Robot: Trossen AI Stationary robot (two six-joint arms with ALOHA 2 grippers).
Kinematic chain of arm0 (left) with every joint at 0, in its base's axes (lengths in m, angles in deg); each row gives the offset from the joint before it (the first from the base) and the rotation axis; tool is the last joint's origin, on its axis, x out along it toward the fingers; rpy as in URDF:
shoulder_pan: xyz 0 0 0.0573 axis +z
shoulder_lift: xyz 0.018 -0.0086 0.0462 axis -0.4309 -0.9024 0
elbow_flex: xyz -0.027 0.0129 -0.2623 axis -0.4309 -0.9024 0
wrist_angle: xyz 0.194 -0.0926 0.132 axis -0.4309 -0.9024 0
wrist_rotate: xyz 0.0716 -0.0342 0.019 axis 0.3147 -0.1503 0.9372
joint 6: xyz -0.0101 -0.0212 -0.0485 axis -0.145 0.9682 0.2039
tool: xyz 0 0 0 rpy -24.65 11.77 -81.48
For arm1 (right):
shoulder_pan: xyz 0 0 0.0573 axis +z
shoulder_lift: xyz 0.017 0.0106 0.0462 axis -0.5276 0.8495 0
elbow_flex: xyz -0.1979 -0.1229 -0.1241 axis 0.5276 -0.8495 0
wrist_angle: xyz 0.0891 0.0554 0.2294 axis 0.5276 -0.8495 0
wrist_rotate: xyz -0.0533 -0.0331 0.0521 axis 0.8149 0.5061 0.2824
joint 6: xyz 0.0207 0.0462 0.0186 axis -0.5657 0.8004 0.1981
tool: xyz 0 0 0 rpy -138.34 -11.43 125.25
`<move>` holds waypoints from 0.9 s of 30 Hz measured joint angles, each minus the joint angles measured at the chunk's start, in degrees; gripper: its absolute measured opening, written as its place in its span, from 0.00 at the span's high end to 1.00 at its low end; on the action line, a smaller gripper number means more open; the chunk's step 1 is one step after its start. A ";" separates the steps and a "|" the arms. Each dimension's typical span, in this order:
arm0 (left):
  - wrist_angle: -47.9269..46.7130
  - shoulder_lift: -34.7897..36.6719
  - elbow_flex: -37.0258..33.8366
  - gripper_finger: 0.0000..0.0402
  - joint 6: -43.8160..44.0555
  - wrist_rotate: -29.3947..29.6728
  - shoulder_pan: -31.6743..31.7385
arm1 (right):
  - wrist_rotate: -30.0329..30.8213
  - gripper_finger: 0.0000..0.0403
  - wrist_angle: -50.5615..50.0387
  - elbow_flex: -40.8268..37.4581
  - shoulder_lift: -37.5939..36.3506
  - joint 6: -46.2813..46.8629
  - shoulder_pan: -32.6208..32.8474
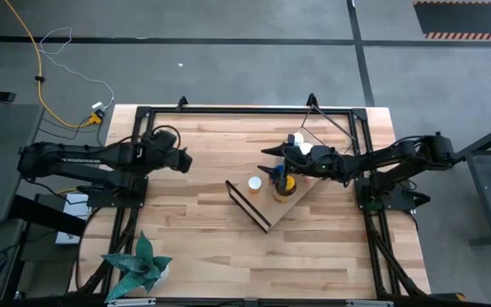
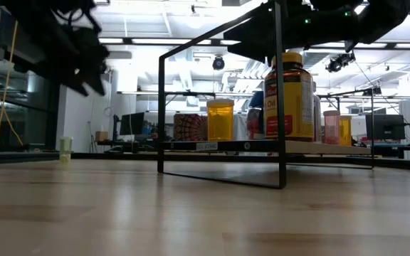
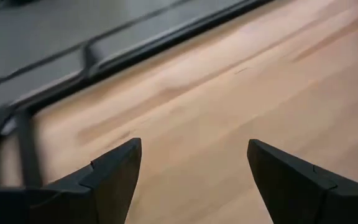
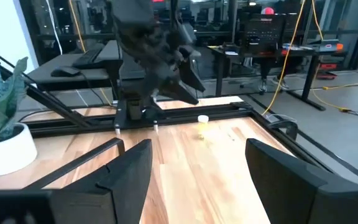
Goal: Pick and place medicine bottles onto shelf by color
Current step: Put the yellow pill bottle on the shelf
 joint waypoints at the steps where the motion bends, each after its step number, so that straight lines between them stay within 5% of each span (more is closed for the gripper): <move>1: -2.20 -0.75 0.06 0.30 1.65 0.07 0.85 | 0.01 0.38 0.02 0.00 0.00 0.06 0.00; 8: -8.70 -6.65 -0.02 0.30 5.41 -0.07 8.12 | 0.03 0.38 0.02 0.00 0.00 1.26 -0.02; 27: 4.15 -15.04 -5.61 0.30 -6.24 -10.77 22.06 | 0.08 0.38 -0.14 0.00 -0.02 1.32 0.00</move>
